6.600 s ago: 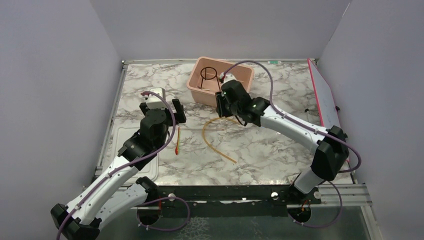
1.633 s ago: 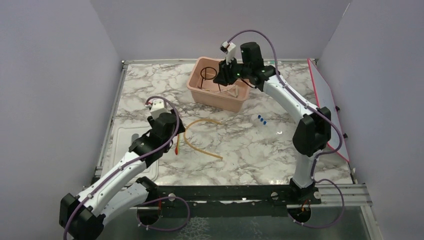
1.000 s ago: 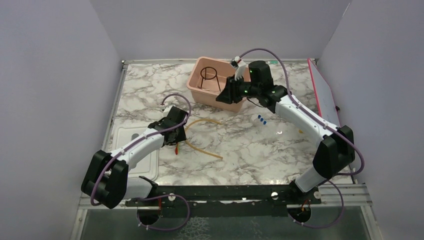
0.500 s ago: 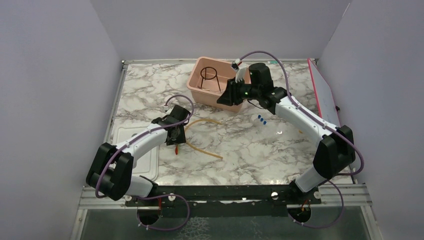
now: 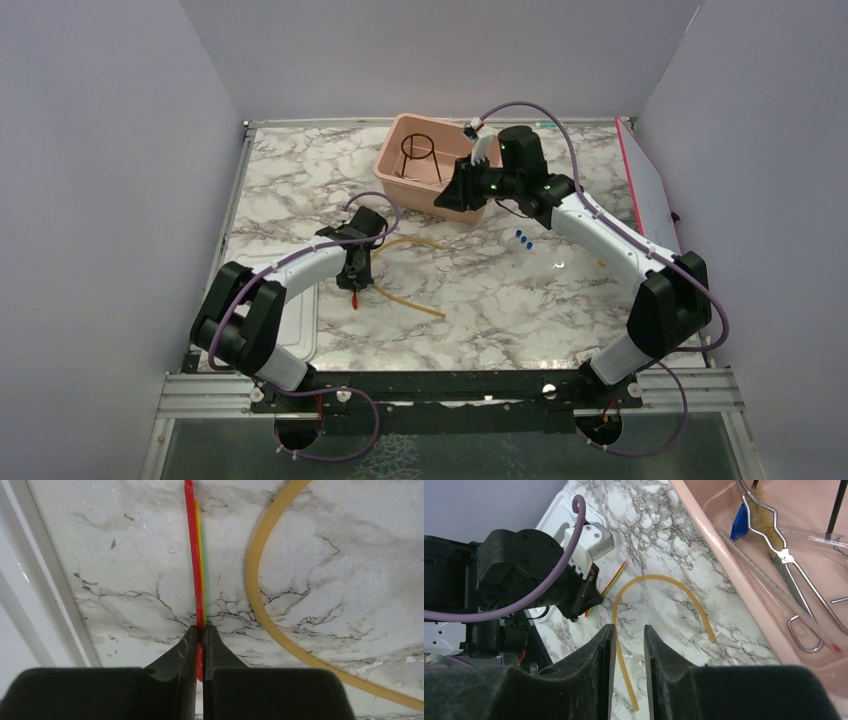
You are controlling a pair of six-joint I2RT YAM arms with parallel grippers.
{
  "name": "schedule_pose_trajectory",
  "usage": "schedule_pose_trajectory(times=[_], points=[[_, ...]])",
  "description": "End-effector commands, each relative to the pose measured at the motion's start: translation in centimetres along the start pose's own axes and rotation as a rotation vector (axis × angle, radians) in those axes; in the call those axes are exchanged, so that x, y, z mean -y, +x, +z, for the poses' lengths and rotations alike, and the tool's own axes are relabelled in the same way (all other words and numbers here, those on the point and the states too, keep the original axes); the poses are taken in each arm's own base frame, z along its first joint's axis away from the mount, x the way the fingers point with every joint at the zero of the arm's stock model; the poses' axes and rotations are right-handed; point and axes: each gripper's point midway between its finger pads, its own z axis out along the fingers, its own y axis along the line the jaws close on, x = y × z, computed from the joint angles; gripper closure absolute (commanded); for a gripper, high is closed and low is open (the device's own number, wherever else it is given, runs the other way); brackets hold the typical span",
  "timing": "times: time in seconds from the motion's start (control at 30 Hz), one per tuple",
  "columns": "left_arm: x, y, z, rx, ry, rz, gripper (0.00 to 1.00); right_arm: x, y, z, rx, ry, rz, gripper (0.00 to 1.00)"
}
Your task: Organize the chemistry lab equipment
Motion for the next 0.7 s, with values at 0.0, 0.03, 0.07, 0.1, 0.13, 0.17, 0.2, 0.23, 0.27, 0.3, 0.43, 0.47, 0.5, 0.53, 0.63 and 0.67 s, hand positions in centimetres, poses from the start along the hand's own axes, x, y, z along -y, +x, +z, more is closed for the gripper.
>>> schedule_pose_trajectory(times=[0.0, 0.03, 0.07, 0.1, 0.13, 0.17, 0.2, 0.23, 0.27, 0.3, 0.43, 0.47, 0.5, 0.53, 0.63, 0.67], points=[[-0.1, -1.6, -0.7, 0.032, -0.009, 0.037, 0.96, -1.1, -1.2, -1.0, 0.047, -0.023, -0.042, 0.69], [0.1, -2.2, -1.2, 0.052, -0.001, 0.039, 0.96, -1.2, -1.3, -1.0, 0.049, -0.025, -0.041, 0.69], [0.4, -3.0, -1.7, 0.074, 0.015, 0.042, 0.96, -1.3, -1.3, -1.0, 0.048, -0.031, -0.04, 0.69], [0.8, -3.8, -2.4, 0.101, 0.034, 0.044, 0.96, -1.4, -1.3, -1.1, 0.051, -0.035, -0.039, 0.69], [1.2, -4.6, -3.2, 0.13, 0.056, 0.046, 0.96, -1.6, -1.3, -1.2, 0.052, -0.04, -0.038, 0.69], [1.5, -5.5, -4.1, 0.159, 0.074, 0.049, 0.96, -1.8, -1.3, -1.3, 0.053, -0.045, -0.036, 0.69], [1.7, -6.2, -5.0, 0.189, 0.095, 0.05, 0.96, -1.8, -1.1, -1.4, 0.053, -0.05, -0.034, 0.69], [2.1, -7.1, -6.2, 0.225, 0.124, 0.046, 0.96, -1.9, -1.0, -1.4, 0.054, -0.055, -0.031, 0.69], [2.6, -7.7, -7.2, 0.254, 0.158, 0.045, 0.96, -2.1, -0.9, -1.5, 0.055, -0.063, -0.028, 0.69], [3.2, -8.3, -8.2, 0.278, 0.201, 0.045, 0.96, -2.3, -0.8, -1.5, 0.057, -0.073, -0.026, 0.69], [6.4, -10.7, -13.7, 0.417, 0.433, 0.051, 0.96, -2.9, -0.5, -1.7, 0.075, -0.103, 0.015, 0.66], [7.4, -11.0, -15.2, 0.441, 0.51, 0.058, 0.96, -3.2, -0.7, -1.8, 0.087, -0.114, 0.027, 0.66], [8.1, -11.4, -16.6, 0.47, 0.568, 0.056, 0.96, -3.5, -0.8, -1.9, 0.098, -0.129, 0.038, 0.65], [8.9, -11.7, -18.0, 0.498, 0.631, 0.056, 0.96, -4.0, -1.0, -2.0, 0.11, -0.153, 0.042, 0.64], [10.6, -12.8, -22.2, 0.579, 0.798, 0.03, 0.96, -7.2, -1.8, -2.5, 0.155, -0.303, -0.005, 0.64], [11.0, -13.0, -23.3, 0.601, 0.843, 0.02, 0.96, -8.2, -1.8, -2.5, 0.161, -0.337, -0.017, 0.63]])
